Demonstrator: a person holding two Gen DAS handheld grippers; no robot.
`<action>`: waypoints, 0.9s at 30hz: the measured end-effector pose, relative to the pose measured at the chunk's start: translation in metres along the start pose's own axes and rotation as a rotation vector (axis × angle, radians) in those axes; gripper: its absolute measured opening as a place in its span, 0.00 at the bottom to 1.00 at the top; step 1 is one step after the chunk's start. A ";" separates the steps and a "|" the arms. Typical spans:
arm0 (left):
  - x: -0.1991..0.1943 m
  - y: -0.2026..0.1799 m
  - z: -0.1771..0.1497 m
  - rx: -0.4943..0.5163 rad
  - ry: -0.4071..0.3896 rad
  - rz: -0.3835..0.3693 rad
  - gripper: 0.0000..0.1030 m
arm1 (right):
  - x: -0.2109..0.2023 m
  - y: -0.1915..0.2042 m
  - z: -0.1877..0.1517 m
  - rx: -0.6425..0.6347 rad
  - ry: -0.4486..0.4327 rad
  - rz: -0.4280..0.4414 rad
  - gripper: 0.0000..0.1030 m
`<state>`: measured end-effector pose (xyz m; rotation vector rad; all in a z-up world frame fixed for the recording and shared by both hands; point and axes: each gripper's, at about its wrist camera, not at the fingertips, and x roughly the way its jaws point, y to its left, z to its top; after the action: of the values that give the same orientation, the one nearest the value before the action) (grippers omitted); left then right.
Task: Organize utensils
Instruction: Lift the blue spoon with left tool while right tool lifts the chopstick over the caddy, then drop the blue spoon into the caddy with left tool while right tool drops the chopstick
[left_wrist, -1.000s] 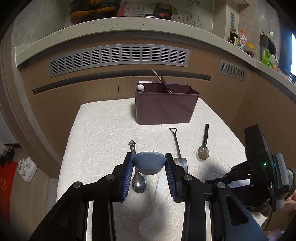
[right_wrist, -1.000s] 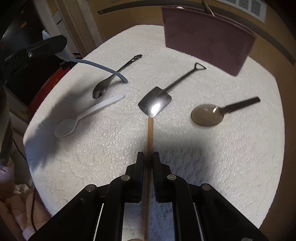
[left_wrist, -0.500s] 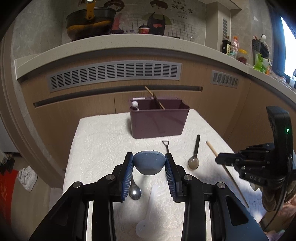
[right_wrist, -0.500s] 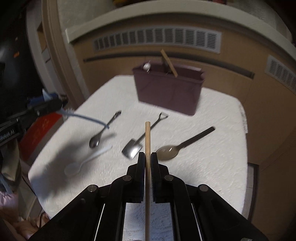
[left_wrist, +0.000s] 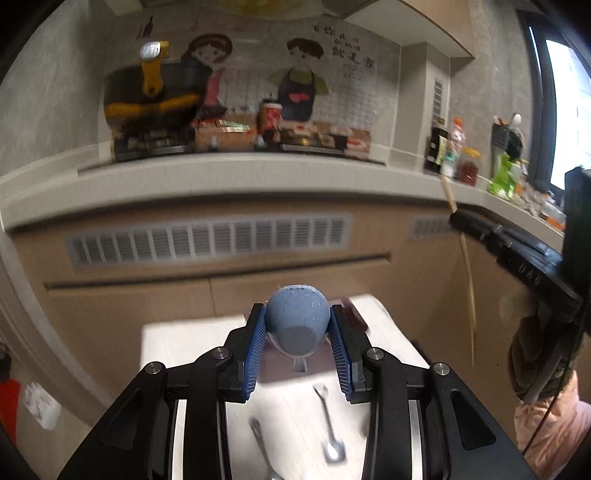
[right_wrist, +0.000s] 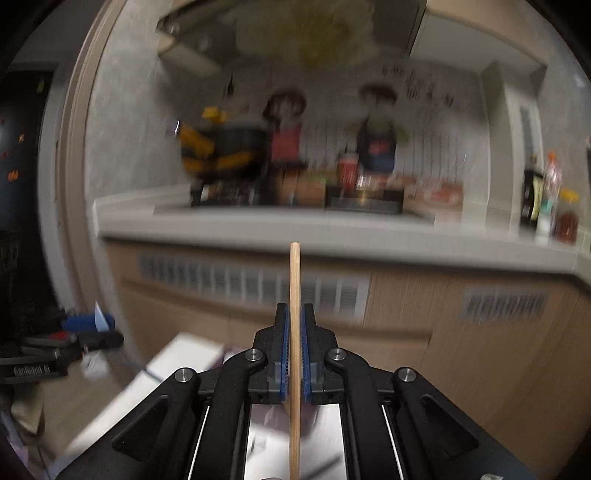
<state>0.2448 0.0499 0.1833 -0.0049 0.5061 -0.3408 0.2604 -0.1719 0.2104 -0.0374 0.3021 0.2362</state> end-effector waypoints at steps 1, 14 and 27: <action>0.005 0.002 0.011 0.003 -0.012 0.007 0.34 | 0.006 -0.002 0.010 0.016 -0.019 -0.004 0.05; 0.094 0.034 0.032 -0.057 0.040 -0.039 0.34 | 0.106 -0.011 0.010 0.091 -0.027 -0.070 0.06; 0.180 0.052 -0.009 -0.126 0.196 -0.080 0.34 | 0.187 -0.013 -0.055 0.094 0.114 -0.111 0.06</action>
<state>0.4049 0.0418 0.0850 -0.1149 0.7222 -0.3898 0.4208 -0.1460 0.1015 0.0249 0.4230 0.1098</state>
